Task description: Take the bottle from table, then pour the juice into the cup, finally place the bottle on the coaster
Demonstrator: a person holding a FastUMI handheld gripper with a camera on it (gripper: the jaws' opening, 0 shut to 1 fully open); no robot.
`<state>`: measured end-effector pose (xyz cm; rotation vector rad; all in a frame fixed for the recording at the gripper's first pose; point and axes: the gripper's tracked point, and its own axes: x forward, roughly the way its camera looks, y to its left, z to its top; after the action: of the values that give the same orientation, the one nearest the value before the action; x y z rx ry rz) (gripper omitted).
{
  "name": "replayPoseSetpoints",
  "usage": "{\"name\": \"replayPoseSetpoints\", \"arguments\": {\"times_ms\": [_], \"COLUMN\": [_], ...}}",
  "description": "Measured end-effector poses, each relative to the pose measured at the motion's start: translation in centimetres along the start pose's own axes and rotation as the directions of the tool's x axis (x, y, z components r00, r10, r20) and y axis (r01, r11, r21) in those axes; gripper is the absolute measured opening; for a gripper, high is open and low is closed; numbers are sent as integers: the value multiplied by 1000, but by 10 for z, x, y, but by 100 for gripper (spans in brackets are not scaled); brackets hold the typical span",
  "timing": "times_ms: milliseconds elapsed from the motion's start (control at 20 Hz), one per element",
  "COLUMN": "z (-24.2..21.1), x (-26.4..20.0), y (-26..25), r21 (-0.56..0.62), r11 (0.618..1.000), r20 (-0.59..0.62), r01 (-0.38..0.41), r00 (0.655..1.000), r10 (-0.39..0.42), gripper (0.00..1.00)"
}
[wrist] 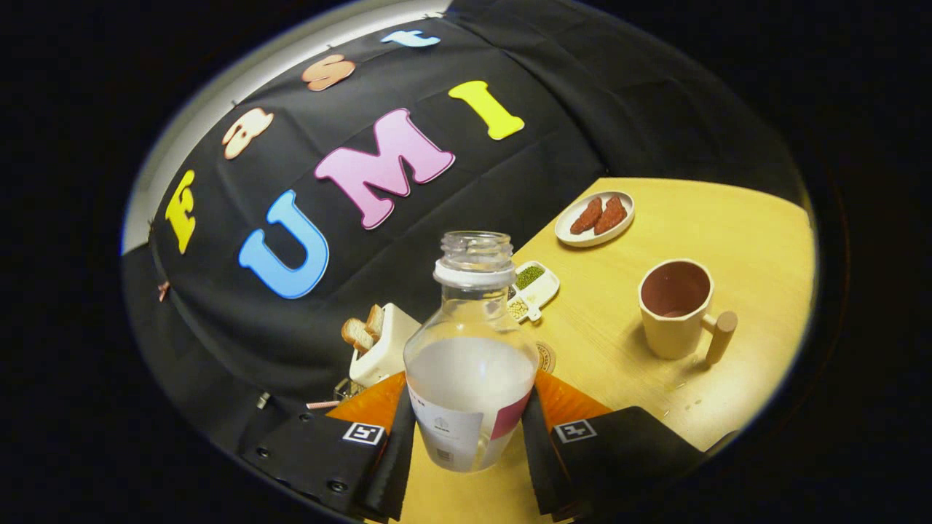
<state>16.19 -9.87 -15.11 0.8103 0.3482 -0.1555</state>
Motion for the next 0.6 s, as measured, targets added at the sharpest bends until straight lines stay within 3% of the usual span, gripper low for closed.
{"name": "replayPoseSetpoints", "arguments": {"times_ms": [250,450,600], "z": [10,16,10], "x": [13,18,26], "y": [-23,-40,-56], "r21": [205,350,422], "r11": [979,937,904], "r20": [-38,-48,-91], "r01": [9,17,69], "r00": [999,999,995], "r10": [-1,0,-33], "gripper": [69,69,69]}}
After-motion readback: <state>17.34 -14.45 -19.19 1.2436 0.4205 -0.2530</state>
